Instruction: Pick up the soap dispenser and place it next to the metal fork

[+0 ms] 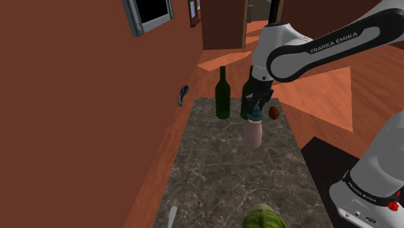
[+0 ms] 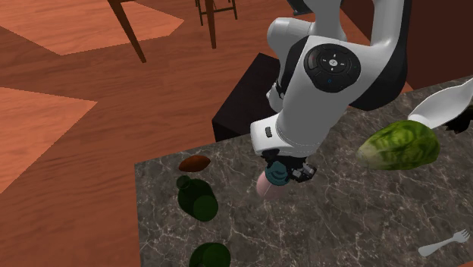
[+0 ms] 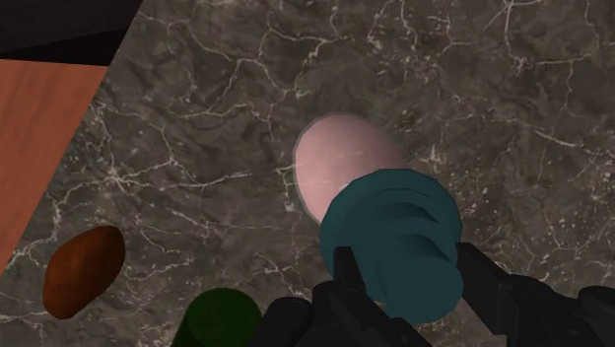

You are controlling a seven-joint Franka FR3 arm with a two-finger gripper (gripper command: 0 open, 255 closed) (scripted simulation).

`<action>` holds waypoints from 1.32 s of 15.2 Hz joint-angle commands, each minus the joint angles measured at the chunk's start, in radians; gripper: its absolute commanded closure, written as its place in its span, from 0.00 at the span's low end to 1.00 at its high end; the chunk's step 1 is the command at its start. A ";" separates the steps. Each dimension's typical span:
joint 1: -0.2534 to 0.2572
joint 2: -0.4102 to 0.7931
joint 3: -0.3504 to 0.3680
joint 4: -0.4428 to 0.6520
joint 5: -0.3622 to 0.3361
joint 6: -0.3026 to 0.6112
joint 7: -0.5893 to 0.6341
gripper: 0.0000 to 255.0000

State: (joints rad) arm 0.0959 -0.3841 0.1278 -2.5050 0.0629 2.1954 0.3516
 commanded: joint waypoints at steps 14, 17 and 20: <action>-0.001 -0.056 -0.009 0.131 -0.002 -0.188 -0.001 1.00; -0.002 -0.063 -0.011 0.166 -0.003 -0.230 0.000 1.00; -0.002 -0.068 -0.012 0.203 -0.004 -0.271 0.000 1.00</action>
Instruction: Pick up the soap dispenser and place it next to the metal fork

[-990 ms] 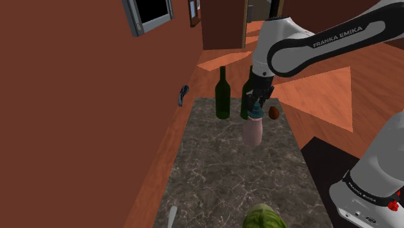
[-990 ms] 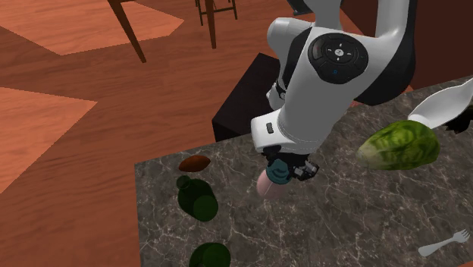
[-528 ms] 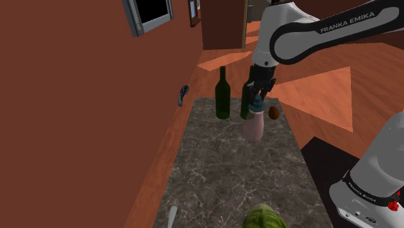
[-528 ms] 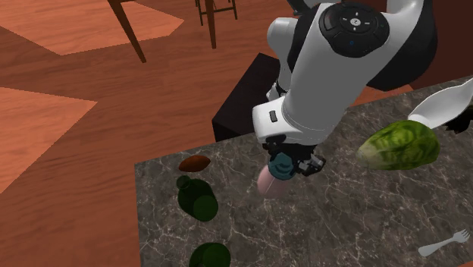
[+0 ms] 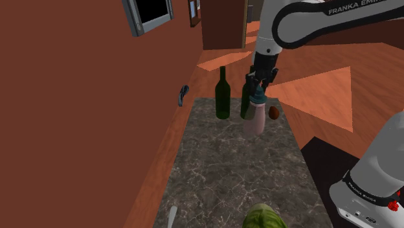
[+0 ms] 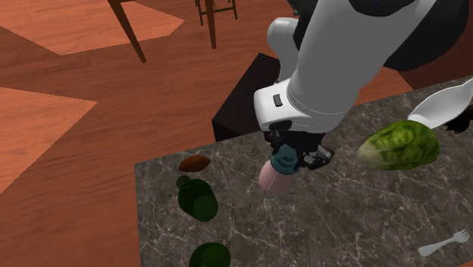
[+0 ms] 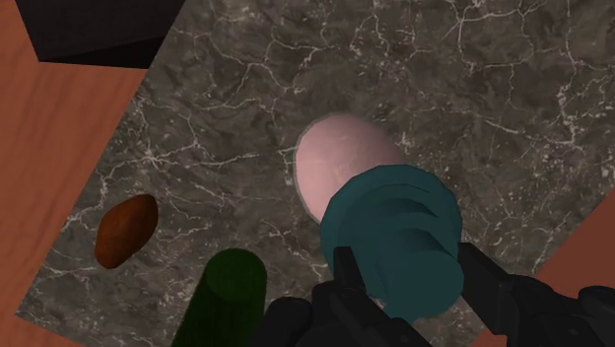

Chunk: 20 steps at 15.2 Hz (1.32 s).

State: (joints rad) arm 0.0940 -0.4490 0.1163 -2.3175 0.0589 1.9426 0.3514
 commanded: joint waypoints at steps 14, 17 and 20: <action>-0.003 0.002 -0.007 0.208 -0.006 -0.206 0.003 1.00; -0.004 0.009 -0.008 0.254 -0.007 -0.245 0.004 1.00; -0.005 0.017 -0.009 0.302 -0.008 -0.285 0.005 1.00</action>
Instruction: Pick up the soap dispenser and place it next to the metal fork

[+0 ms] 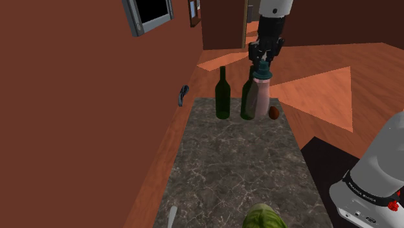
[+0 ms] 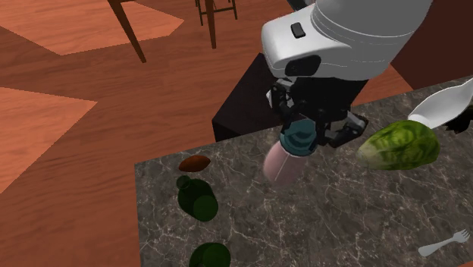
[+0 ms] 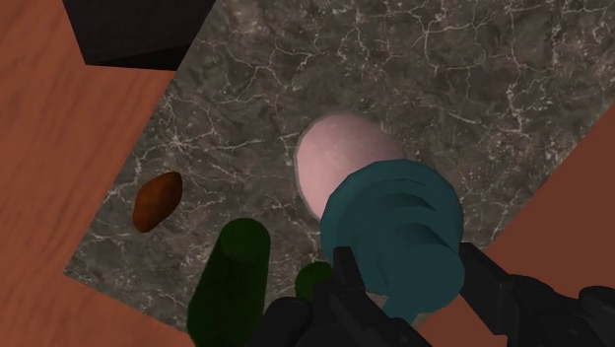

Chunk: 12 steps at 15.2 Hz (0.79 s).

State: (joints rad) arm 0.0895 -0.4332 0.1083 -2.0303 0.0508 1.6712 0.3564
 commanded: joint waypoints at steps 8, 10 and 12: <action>-0.002 0.034 -0.002 0.154 -0.004 -0.120 0.003 1.00; -0.003 0.044 -0.002 0.191 -0.005 -0.147 0.004 1.00; -0.003 0.055 -0.002 0.230 -0.006 -0.174 0.005 1.00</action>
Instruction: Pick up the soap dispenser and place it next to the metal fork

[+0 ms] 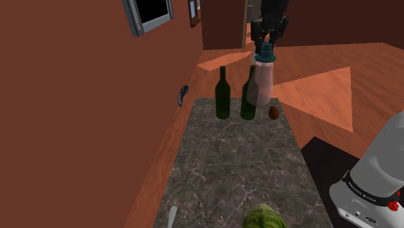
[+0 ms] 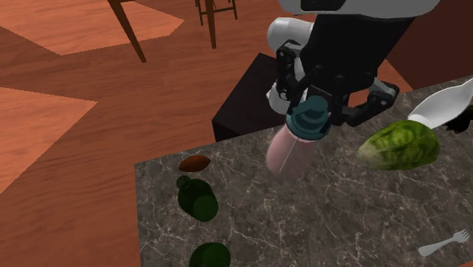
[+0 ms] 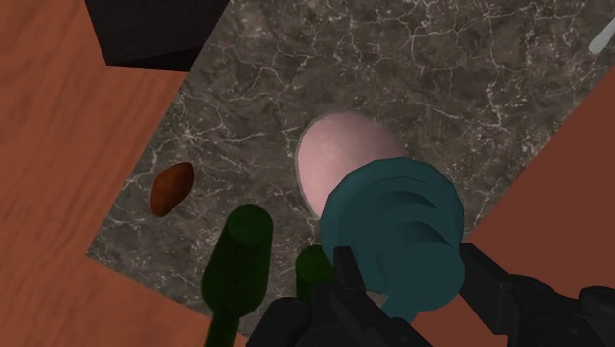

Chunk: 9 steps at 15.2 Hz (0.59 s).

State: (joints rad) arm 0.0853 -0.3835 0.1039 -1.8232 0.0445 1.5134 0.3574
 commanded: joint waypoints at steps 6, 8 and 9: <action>0.000 0.041 0.003 0.135 -0.003 -0.093 0.007 1.00; 0.014 0.044 0.035 0.107 0.004 -0.062 0.052 1.00; 0.021 0.046 0.051 0.095 0.007 -0.046 0.074 1.00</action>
State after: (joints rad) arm 0.1000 -0.3373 0.1422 -1.7245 0.0490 1.4617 0.4126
